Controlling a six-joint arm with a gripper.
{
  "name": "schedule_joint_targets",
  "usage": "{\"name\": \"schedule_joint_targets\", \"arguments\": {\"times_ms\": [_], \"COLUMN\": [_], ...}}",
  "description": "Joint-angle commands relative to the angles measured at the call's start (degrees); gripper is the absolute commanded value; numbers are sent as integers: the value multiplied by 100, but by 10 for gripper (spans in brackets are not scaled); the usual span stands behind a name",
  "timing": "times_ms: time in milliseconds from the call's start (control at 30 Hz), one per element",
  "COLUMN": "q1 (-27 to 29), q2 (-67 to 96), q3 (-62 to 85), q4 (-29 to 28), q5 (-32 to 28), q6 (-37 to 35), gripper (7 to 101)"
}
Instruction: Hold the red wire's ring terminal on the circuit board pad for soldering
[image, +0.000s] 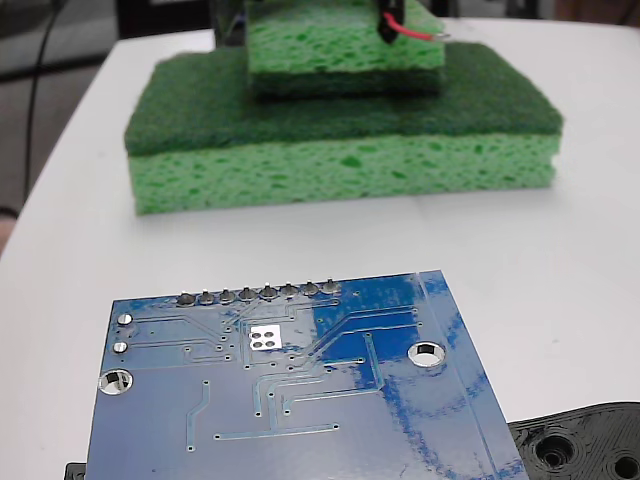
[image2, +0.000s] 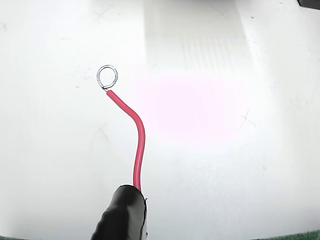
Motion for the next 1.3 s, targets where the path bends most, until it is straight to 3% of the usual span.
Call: {"name": "schedule_joint_targets", "arguments": {"times_ms": [33,700,1067,1300], "q1": [18,62,677,721], "q2": [9,9,-18,-1222], "q3": [-26,-35,-378,-1222], "q4": [-18,-18,44,-158], "q5": [-62,-88,-554,-352], "q6": [0,9,9,149], "gripper": [1003,1003,1003,1003]}}
